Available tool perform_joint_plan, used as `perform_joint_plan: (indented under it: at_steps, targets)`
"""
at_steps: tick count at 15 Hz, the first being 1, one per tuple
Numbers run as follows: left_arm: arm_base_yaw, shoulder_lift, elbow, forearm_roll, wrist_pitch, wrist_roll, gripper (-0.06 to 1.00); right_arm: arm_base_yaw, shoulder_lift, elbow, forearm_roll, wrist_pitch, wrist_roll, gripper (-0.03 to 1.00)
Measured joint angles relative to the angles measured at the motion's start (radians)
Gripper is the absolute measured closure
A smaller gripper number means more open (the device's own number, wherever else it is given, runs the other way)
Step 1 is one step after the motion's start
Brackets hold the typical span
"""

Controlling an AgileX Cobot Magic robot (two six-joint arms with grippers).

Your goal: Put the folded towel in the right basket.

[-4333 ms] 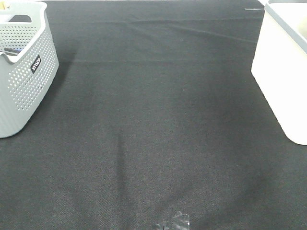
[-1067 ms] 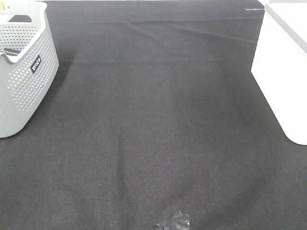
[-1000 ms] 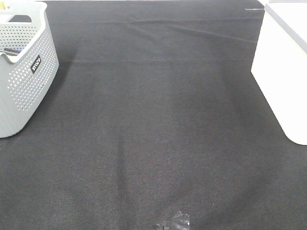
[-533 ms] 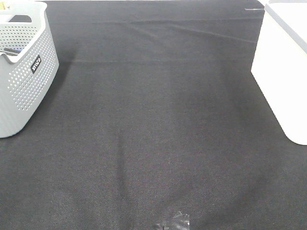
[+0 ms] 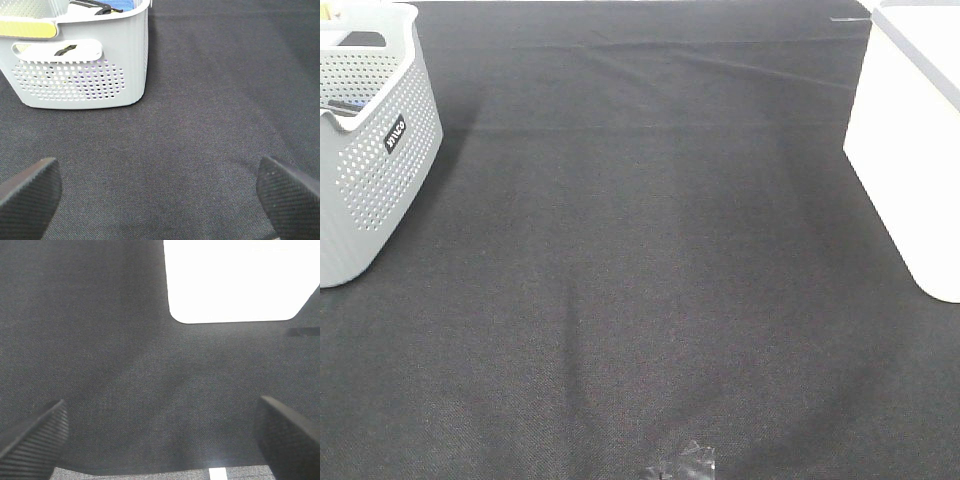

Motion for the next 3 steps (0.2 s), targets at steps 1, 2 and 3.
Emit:
perform_joint_plan:
  at_steps: [1,2,3]
  targets:
    - [0.0,0.0,0.0,0.0,0.0,0.0,-0.05,0.0,0.0,0.0,0.0,0.0,0.0,0.01]
    - [0.0,0.0,0.0,0.0,0.0,0.0,-0.05,0.0,0.0,0.0,0.0,0.0,0.0,0.01]
    - [0.0,0.0,0.0,0.0,0.0,0.0,-0.05,0.0,0.0,0.0,0.0,0.0,0.0,0.01]
